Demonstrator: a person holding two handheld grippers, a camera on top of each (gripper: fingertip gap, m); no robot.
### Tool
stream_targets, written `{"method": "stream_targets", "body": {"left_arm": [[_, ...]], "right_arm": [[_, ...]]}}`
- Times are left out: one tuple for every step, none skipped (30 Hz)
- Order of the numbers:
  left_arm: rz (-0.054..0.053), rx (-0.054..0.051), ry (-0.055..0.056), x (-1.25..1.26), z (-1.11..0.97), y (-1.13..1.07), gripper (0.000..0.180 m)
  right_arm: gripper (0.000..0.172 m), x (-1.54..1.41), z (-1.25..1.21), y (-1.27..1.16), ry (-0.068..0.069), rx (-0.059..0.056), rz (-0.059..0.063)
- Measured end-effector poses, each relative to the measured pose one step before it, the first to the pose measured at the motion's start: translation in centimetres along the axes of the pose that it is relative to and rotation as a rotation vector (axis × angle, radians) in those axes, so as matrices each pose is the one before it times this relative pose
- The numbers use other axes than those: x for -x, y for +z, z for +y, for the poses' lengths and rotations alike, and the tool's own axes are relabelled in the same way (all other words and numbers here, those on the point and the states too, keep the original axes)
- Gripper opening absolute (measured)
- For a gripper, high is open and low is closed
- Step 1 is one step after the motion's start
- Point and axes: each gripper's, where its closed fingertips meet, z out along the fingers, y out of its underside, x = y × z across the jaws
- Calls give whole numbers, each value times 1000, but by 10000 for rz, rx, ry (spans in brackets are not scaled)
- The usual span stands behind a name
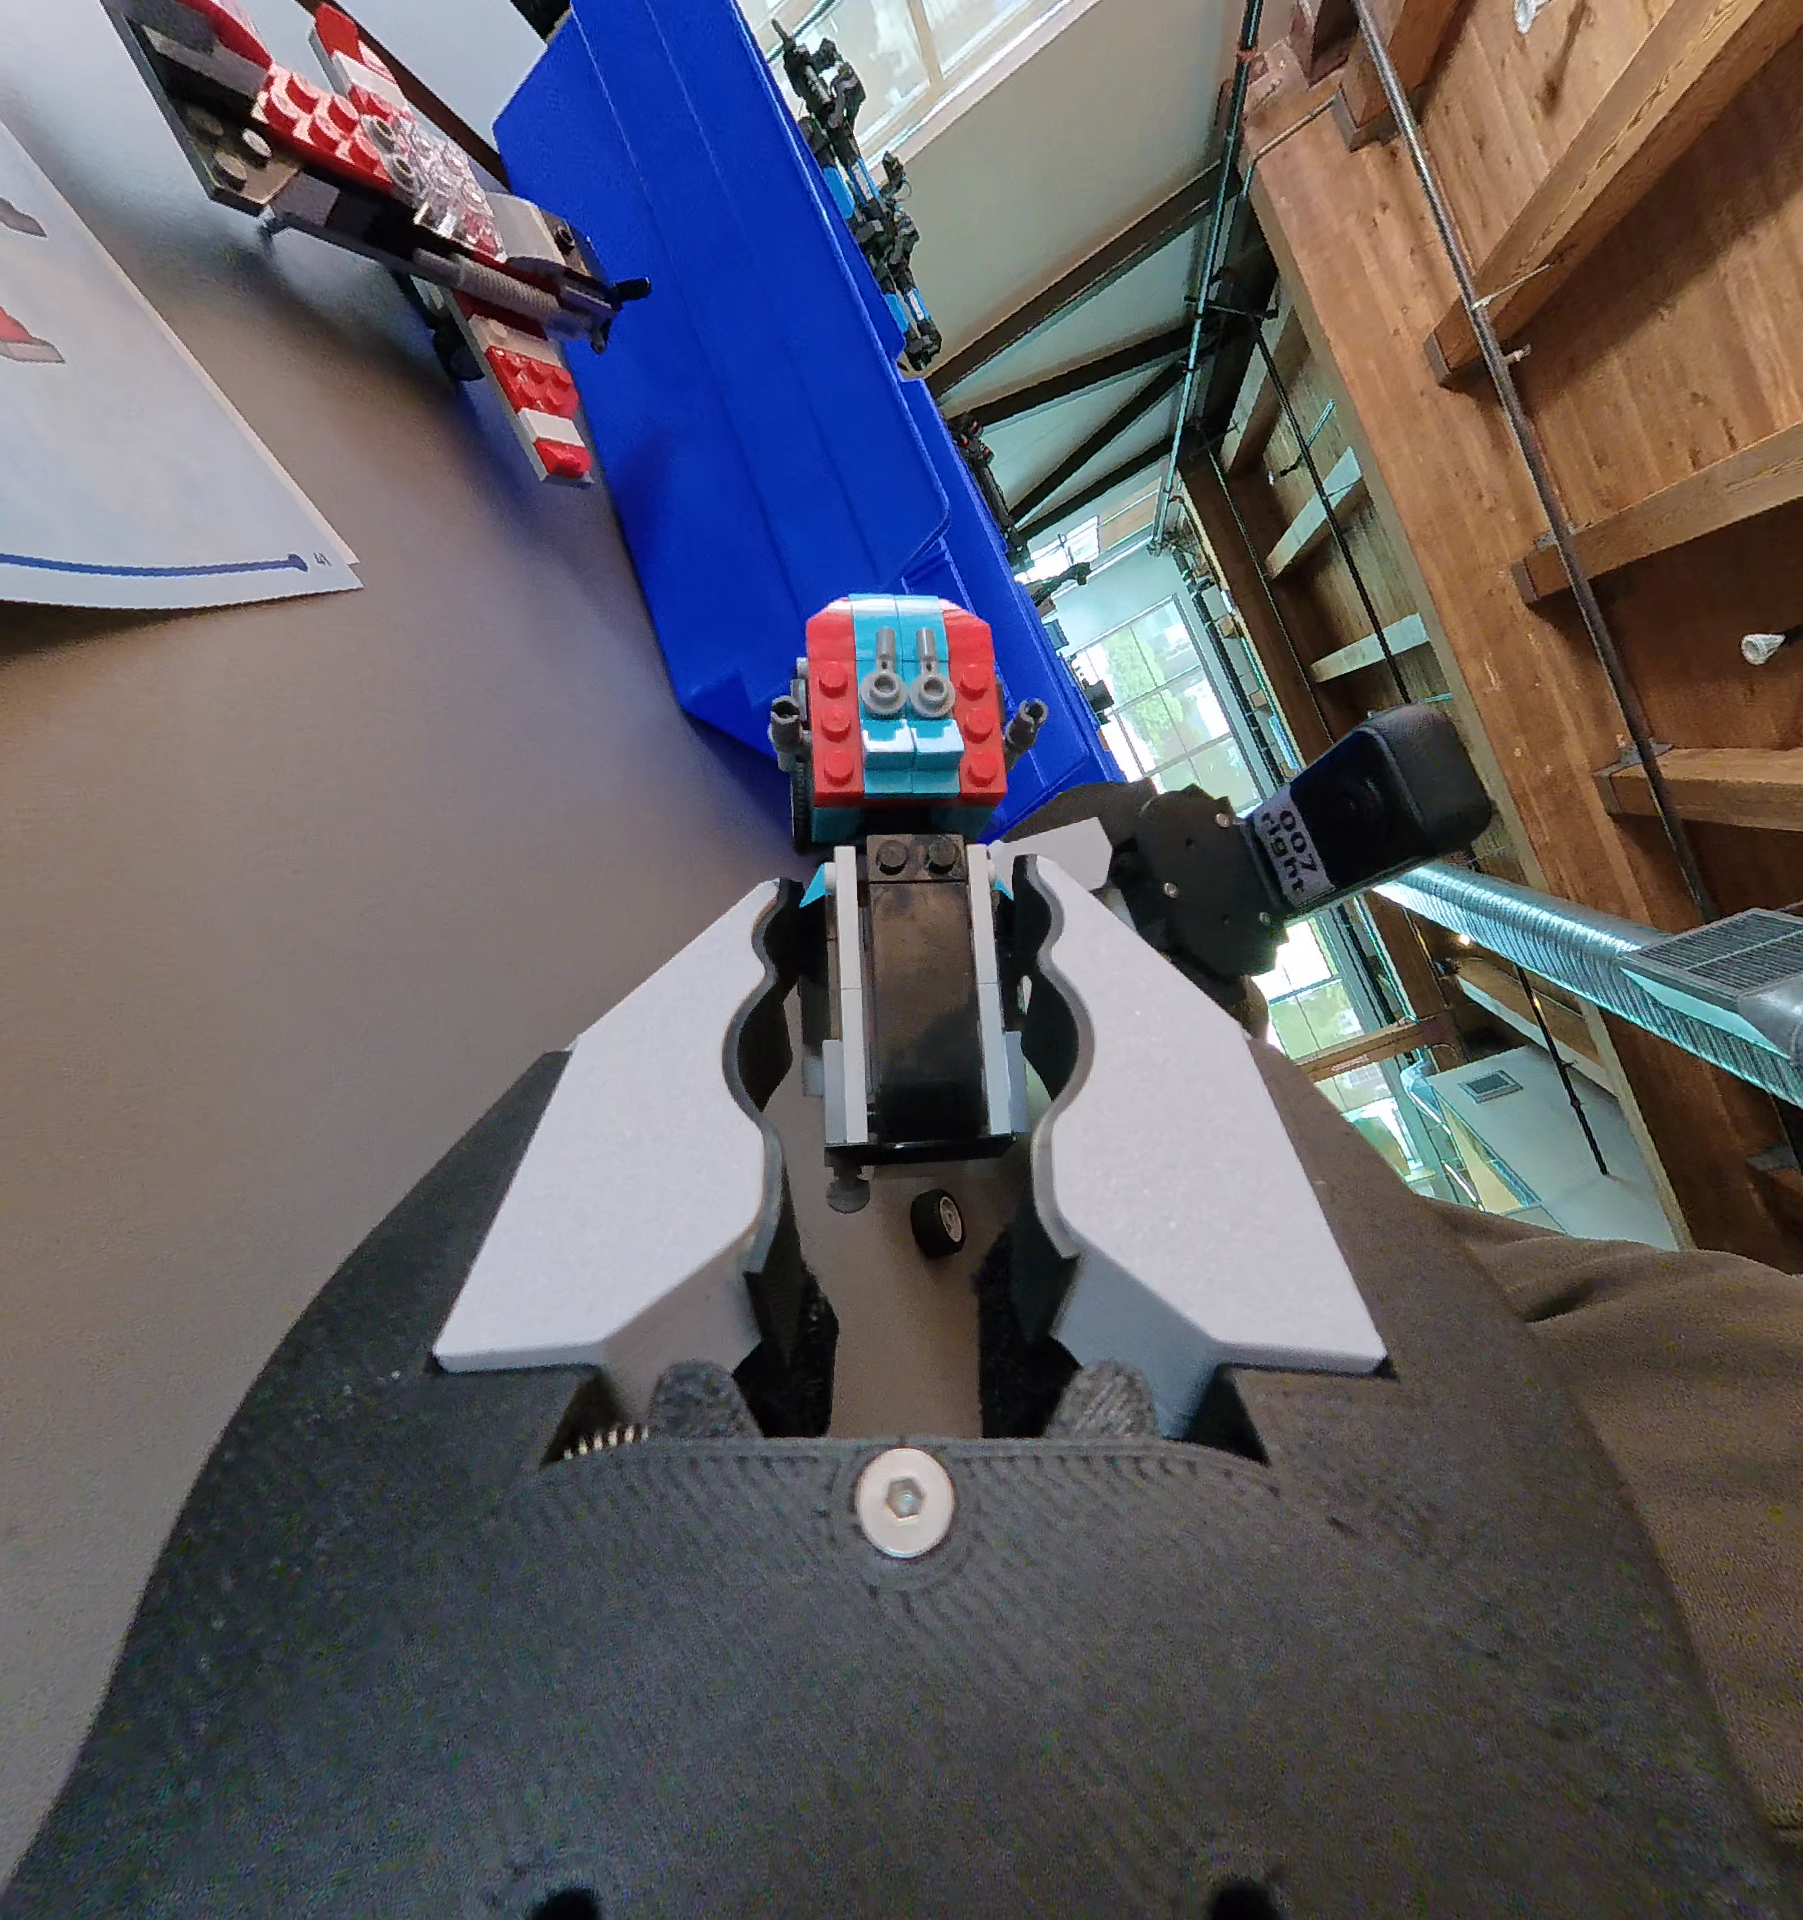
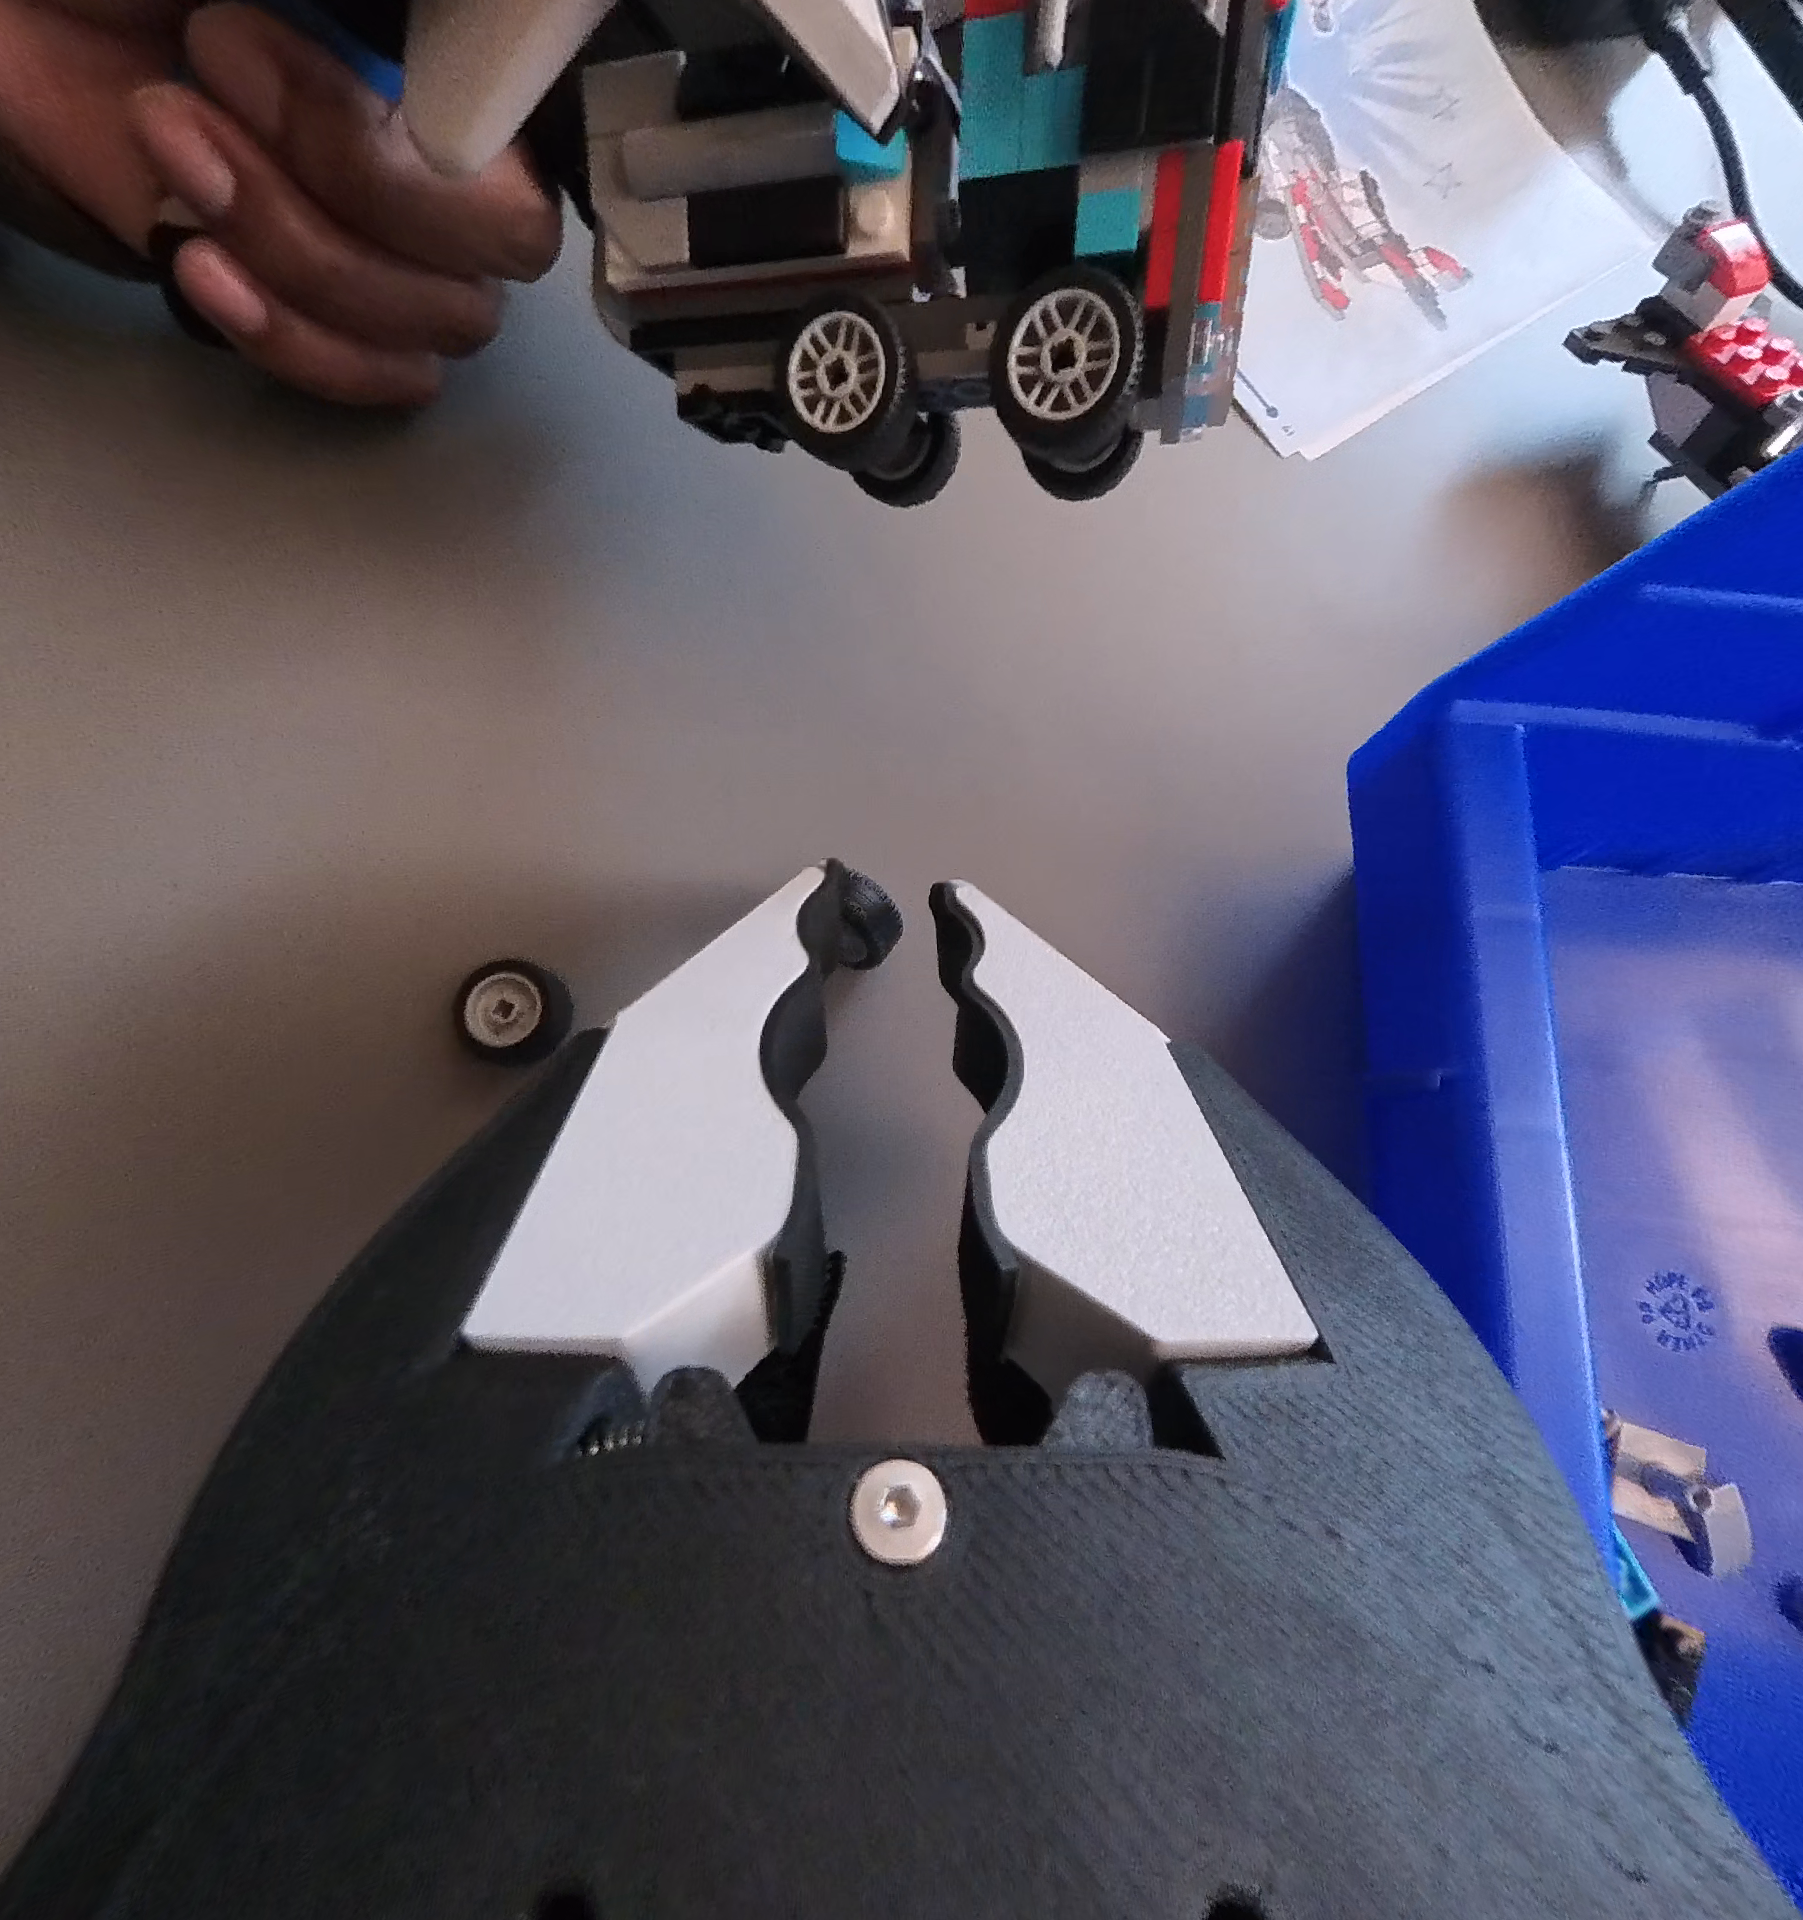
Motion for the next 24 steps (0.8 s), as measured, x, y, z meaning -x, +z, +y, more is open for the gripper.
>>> {"method": "stream_targets", "body": {"left_arm": [[0,1,3,-6,-4,-1,43],[1,0,4,-6,12,4,43],[0,-4,4,-7,-8,-11,43],[-2,-5,3,1,0,-1,43],[-2,-6,0,6,-13,-4,43],[-4,-14,-7,3,-19,-13,43],[-4,-15,-10,9,-16,-11,43],[0,-13,-18,14,-19,-16,43],[-3,-22,-22,13,-29,-23,43],[3,-26,-32,-1,-35,-20,43],[26,-35,-99,-9,-11,-19,43],[71,-34,-141,-60,14,4,43],[93,-35,-111,-118,35,22,43],[103,-69,-76,-171,2,18,43],[125,-92,-102,-188,-2,14,43],[152,-87,-162,-217,56,29,43],[170,-90,-185,-215,59,32,43],[198,-130,-172,-257,5,13,43],[198,-141,-182,-239,-19,11,44],[208,-144,-181,-248,-11,10,44],[191,-141,-177,-210,-6,0,43],[187,-129,-165,-214,10,6,44],[199,-128,-152,-240,1,2,43],[176,-113,-133,-212,29,16,44]], "right_arm": [[18,-79,-74,148,63,-63,33],[18,-100,-66,146,57,-54,61],[18,-131,-52,143,39,-39,75],[19,-161,-33,101,38,-30,92],[19,-234,-5,65,39,-22,126],[18,-255,-3,22,26,-19,128],[19,-218,-5,-26,16,-31,95],[18,-232,-104,-87,20,-74,103],[18,-250,-239,-162,25,-143,122],[19,-175,-395,-216,33,-205,96],[19,-71,-485,-213,60,-239,46],[20,65,-532,-172,109,-245,-11],[21,236,-563,-96,181,-261,-84],[22,422,-631,3,289,-300,-170],[23,565,-641,111,392,-312,-237],[26,614,-564,194,460,-282,-251],[27,566,-446,250,516,-238,-234],[30,559,-314,316,550,-202,-259],[33,642,-227,361,525,-184,-333],[38,652,-123,368,463,-143,-348],[43,560,-58,371,353,-98,-272],[48,456,-32,357,214,-73,-182],[51,360,-20,342,133,-58,-97],[54,227,-43,337,133,-64,-23]]}}
